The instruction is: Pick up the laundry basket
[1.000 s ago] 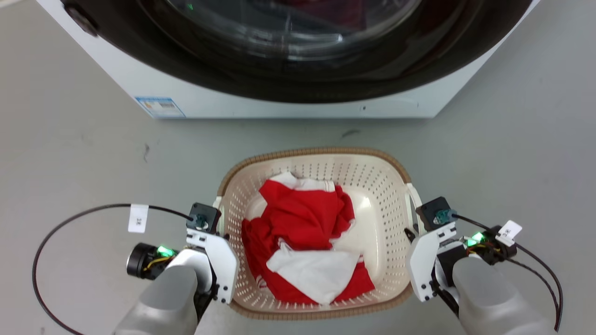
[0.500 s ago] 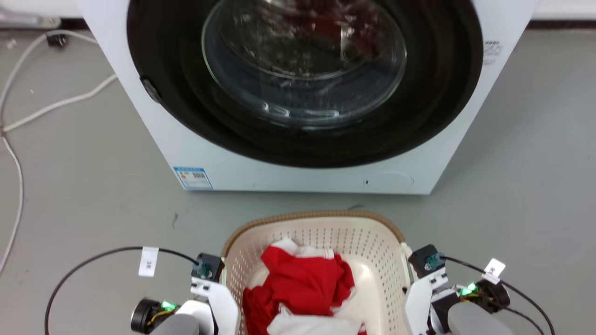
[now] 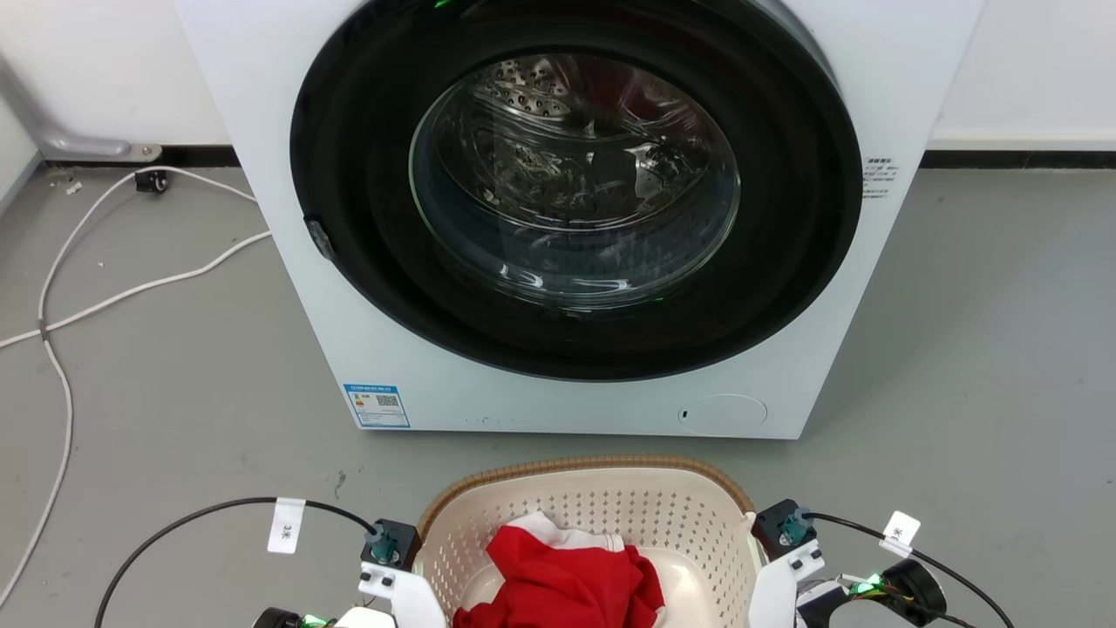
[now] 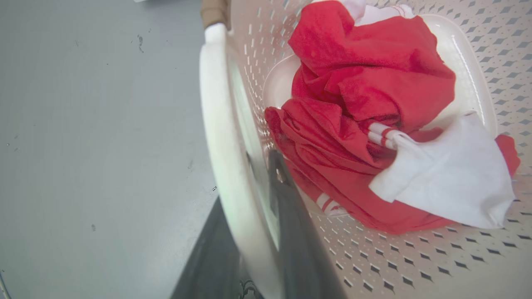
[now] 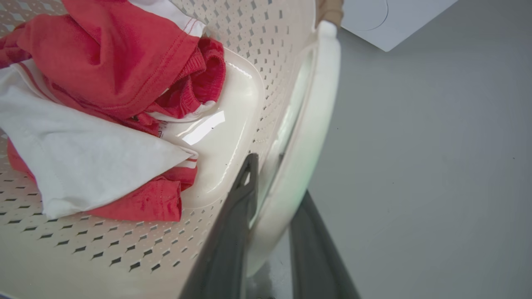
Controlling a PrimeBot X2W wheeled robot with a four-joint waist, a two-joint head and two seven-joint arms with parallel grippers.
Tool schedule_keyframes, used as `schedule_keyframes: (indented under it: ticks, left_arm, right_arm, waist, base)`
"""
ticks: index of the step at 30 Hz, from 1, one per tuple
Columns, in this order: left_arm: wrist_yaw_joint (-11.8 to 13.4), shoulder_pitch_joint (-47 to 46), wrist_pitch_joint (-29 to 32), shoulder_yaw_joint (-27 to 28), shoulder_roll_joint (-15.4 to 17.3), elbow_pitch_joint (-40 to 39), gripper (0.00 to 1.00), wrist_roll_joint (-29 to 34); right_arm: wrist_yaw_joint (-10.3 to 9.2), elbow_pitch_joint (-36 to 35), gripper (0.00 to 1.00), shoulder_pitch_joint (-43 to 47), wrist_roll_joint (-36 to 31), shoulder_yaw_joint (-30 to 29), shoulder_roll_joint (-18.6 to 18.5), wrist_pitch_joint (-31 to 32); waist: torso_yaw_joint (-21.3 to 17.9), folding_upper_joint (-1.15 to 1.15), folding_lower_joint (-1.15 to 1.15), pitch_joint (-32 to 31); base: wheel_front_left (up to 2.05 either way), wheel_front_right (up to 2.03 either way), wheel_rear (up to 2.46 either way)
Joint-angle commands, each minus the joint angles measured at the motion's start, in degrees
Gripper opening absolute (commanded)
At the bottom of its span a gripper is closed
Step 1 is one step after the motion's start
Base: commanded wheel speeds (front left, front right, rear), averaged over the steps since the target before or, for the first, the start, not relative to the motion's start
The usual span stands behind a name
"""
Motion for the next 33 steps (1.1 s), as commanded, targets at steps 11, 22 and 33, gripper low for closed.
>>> schedule_keyframes:
  ticks: [11, 22, 33]
  left_arm:
    - [-0.35, 1.07, -0.19, -2.58, 0.72, 0.37, 0.0, -2.09]
    - [-0.34, 0.41, -0.93, -4.15, 0.71, 0.85, 0.0, -3.5]
    - [-0.33, -0.44, -1.4, -5.64, 0.74, 1.28, 0.0, -4.89]
  right_arm:
    - [-0.02, 0.39, 0.0, 0.31, 2.0, 2.78, -0.5, 2.08]
    - [-0.02, 0.55, 0.0, 0.35, 3.37, 4.14, -0.68, 2.1]
    - [-0.02, 0.64, 0.0, -0.18, 4.87, 5.45, -0.85, 2.01]
  waist:
    - [-0.45, -0.01, 0.02, -1.49]
    - [-0.57, -0.01, 0.02, -1.51]
    - [-0.58, -0.01, 0.02, -1.19]
  base:
    - [0.0, 0.0, 0.0]
    - [0.0, 0.0, 0.0]
    - [0.0, 0.0, 0.0]
